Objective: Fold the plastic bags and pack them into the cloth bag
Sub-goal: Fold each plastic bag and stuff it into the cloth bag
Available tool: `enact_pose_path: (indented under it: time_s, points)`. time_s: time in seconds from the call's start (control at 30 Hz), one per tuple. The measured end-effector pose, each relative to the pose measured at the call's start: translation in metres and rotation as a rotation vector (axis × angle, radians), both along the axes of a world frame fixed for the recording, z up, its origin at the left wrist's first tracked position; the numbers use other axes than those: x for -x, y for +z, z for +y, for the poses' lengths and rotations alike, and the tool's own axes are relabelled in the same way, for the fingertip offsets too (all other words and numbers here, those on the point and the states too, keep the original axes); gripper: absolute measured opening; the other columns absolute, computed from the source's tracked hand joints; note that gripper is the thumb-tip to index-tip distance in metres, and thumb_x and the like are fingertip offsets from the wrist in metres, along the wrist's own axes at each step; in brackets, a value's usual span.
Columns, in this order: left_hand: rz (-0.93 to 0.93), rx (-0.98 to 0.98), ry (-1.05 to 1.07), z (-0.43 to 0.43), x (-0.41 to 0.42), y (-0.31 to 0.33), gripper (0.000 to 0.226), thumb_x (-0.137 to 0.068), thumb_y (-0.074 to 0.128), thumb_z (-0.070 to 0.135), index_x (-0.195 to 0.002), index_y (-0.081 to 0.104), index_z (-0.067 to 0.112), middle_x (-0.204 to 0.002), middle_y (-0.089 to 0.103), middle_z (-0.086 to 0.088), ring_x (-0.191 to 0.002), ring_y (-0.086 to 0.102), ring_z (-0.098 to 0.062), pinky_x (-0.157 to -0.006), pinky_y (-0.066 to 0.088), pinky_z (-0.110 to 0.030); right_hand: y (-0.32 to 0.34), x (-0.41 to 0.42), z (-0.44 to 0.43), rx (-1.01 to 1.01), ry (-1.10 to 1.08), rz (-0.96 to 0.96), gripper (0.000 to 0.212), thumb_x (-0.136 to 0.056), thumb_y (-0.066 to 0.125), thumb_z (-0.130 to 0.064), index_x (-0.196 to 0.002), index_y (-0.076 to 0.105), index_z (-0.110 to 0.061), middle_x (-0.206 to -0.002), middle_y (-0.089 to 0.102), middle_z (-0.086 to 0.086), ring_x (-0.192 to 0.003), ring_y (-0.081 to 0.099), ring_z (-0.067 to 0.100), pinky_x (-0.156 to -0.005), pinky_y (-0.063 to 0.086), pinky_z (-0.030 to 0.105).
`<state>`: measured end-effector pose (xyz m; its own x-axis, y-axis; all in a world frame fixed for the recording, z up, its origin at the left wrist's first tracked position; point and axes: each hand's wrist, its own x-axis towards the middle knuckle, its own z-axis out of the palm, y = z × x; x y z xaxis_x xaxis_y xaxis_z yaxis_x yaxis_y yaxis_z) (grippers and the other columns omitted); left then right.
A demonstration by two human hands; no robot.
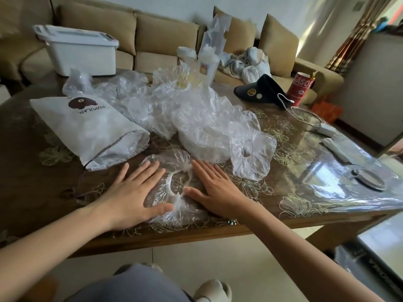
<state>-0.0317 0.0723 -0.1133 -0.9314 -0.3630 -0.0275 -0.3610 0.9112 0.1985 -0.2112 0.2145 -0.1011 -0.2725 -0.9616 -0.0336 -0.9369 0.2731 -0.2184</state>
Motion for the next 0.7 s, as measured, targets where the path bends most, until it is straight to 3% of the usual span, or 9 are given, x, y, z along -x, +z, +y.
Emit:
enact_pose_path:
  time_s: [0.1, 0.2, 0.27, 0.33, 0.43, 0.53, 0.6, 0.7]
  points:
    - [0.226, -0.044, -0.009, -0.005, -0.007, 0.005, 0.101, -0.068, -0.007, 0.087, -0.147, 0.018, 0.029, -0.154, 0.003, 0.014, -0.14, -0.005, 0.001, -0.114, -0.01, -0.026, 0.006, -0.007, 0.01, 0.249, -0.045, -0.08, 0.06, -0.097, 0.047, -0.038, -0.148, 0.024, -0.017, -0.158, 0.014, 0.001, -0.143, 0.018, 0.018, -0.114, 0.01, 0.027]
    - [0.305, -0.051, 0.104, -0.023, -0.01, 0.007, 0.091, -0.078, 0.003, 0.076, -0.145, 0.03, 0.022, -0.153, 0.016, 0.008, -0.139, 0.009, -0.002, -0.113, 0.001, -0.024, 0.007, -0.017, 0.015, 0.36, 0.044, -0.122, 0.039, -0.096, 0.048, -0.026, -0.132, 0.05, -0.012, -0.147, 0.04, 0.005, -0.134, 0.038, 0.02, -0.11, 0.031, 0.032]
    - [0.292, -0.044, 0.195, -0.033, -0.017, 0.006, 0.085, -0.086, 0.017, 0.074, -0.146, 0.031, 0.015, -0.154, 0.024, 0.0, -0.142, 0.014, -0.009, -0.113, 0.004, -0.023, 0.002, -0.024, 0.017, 0.341, 0.107, -0.127, 0.038, -0.096, 0.045, -0.028, -0.129, 0.053, -0.012, -0.144, 0.044, 0.006, -0.132, 0.04, 0.021, -0.109, 0.031, 0.03]
    - [0.287, -0.02, 0.252, -0.042, -0.028, 0.003, 0.071, -0.089, 0.03, 0.057, -0.145, 0.035, 0.012, -0.152, 0.03, -0.005, -0.143, 0.019, -0.016, -0.113, 0.006, -0.024, -0.001, -0.028, 0.015, 0.32, 0.139, -0.108, 0.042, -0.096, 0.043, -0.032, -0.133, 0.05, -0.013, -0.145, 0.043, 0.007, -0.135, 0.036, 0.02, -0.114, 0.026, 0.03]
    - [0.281, 0.046, 0.305, -0.051, -0.05, 0.002, 0.058, -0.096, 0.036, 0.049, -0.14, 0.043, 0.012, -0.148, 0.039, -0.005, -0.14, 0.028, -0.019, -0.112, 0.01, -0.027, -0.005, -0.031, 0.006, 0.257, 0.149, -0.068, 0.048, -0.099, 0.042, -0.038, -0.142, 0.039, -0.018, -0.153, 0.029, 0.002, -0.144, 0.018, 0.015, -0.116, 0.002, 0.022]
    - [0.252, 0.075, 0.376, -0.059, -0.073, 0.004, 0.055, -0.096, 0.037, 0.047, -0.136, 0.048, 0.011, -0.144, 0.044, -0.006, -0.138, 0.033, -0.022, -0.114, 0.016, -0.035, -0.009, -0.037, -0.011, 0.219, 0.15, -0.055, 0.051, -0.1, 0.038, -0.041, -0.146, 0.033, -0.019, -0.157, 0.02, 0.001, -0.146, 0.007, 0.013, -0.118, -0.003, 0.027]
    - [0.274, 0.095, 0.457, -0.053, -0.084, 0.007, 0.042, -0.098, 0.045, 0.033, -0.133, 0.052, 0.01, -0.142, 0.046, -0.007, -0.135, 0.037, -0.024, -0.112, 0.023, -0.039, -0.006, -0.042, -0.024, 0.208, 0.175, -0.1, 0.05, -0.099, 0.04, -0.039, -0.144, 0.036, -0.017, -0.156, 0.022, 0.002, -0.145, 0.011, 0.014, -0.117, 0.002, 0.025]
    - [0.454, 0.214, 0.363, -0.031, -0.087, 0.011, 0.035, -0.095, 0.047, 0.029, -0.115, 0.064, 0.005, -0.123, 0.061, -0.011, -0.116, 0.055, -0.026, -0.097, 0.042, -0.039, 0.007, -0.039, -0.033, 0.349, 0.189, -0.289, 0.034, -0.098, 0.047, -0.027, -0.128, 0.056, -0.012, -0.143, 0.046, 0.003, -0.131, 0.041, 0.014, -0.106, 0.029, 0.02]
